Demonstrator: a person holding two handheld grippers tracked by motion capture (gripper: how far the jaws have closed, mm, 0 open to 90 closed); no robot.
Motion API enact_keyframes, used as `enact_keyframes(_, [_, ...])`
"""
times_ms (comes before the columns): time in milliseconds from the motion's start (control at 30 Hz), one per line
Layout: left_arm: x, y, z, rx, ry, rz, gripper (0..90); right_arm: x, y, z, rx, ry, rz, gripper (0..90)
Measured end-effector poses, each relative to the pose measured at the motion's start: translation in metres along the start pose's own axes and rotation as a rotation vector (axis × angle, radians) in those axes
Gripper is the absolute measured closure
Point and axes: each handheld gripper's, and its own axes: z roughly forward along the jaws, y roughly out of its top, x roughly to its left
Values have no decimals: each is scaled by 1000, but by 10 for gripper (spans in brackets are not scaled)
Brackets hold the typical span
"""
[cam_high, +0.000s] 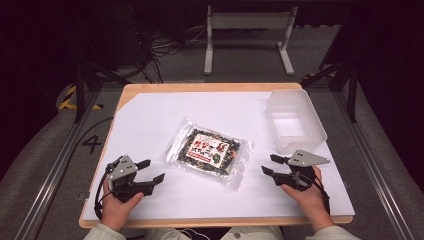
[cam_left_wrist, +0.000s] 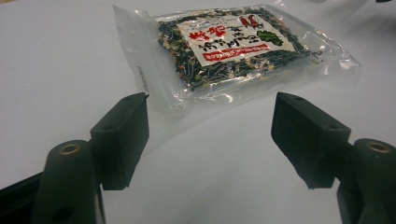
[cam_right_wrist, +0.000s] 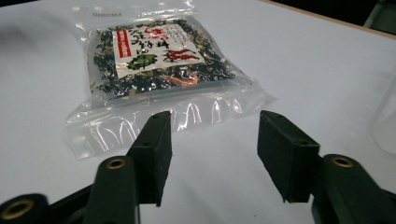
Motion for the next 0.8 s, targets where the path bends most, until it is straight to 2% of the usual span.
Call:
enact_keyframes(100, [3,8,-1,9,-7,-6,234,0,-2,5,31,15,-3,430])
enact_keyframes(133, [3,11,-2,8,-10,-16,206,2,-2,5,30,19,-14,426])
enact_keyframes(267, [5,23,0,2,-8,-27,187,3,-1,5,26,17,-15,418])
enact_keyframes(433, [13,34,11,-3,13,-41,179,2,-1,5,30,4,-17,398])
enact_keyframes(633, [20,49,16,-26,1,-64,179,1,-2,5,33,14,-18,380])
enact_keyframes(800, [25,58,23,-22,-6,-60,172,-1,-3,7,48,26,-15,364])
